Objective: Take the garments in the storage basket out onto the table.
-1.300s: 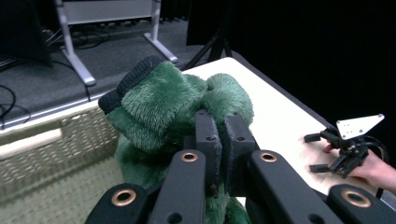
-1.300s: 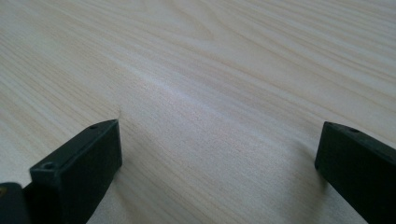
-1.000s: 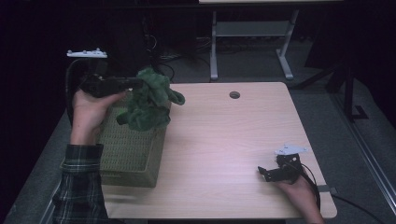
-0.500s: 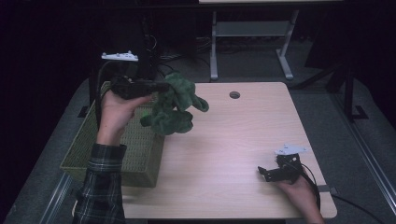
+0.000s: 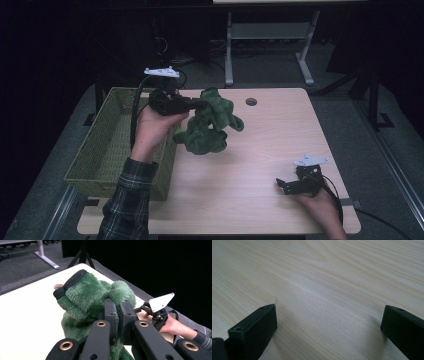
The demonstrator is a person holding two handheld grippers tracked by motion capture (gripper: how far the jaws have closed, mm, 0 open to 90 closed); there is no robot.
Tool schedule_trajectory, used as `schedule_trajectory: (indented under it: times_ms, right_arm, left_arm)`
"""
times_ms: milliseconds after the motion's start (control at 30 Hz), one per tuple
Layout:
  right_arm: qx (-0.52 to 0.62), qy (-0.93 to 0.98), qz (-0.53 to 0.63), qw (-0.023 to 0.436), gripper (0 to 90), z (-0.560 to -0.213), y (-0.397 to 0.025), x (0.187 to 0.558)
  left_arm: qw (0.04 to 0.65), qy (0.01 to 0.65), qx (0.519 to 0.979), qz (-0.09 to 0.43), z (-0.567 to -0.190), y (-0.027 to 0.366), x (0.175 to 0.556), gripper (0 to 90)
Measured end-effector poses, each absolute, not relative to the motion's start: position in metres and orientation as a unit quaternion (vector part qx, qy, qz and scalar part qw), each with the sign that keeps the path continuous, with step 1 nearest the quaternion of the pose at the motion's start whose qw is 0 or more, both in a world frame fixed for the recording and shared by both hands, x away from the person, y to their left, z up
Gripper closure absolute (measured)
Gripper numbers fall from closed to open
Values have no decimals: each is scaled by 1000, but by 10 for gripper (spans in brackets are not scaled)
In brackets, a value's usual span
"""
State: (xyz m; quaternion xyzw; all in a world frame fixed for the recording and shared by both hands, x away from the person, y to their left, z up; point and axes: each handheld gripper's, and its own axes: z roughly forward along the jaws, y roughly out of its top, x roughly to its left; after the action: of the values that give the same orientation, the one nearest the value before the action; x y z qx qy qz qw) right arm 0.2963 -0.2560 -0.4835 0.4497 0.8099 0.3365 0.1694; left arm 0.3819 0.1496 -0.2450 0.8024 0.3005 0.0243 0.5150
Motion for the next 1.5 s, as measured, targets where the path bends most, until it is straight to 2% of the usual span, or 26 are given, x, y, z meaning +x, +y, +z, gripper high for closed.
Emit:
schedule_trajectory:
  times_ms: [867, 1500]
  right_arm:
    - [451, 809, 337, 169, 3, -483, -256, 296]
    - [450, 810, 336, 170, 3, -483, -256, 296]
  left_arm:
    - [481, 294, 825, -36, -328, 70, 371, 864]
    - [442, 315, 836, -78, -406, 41, 388, 864]
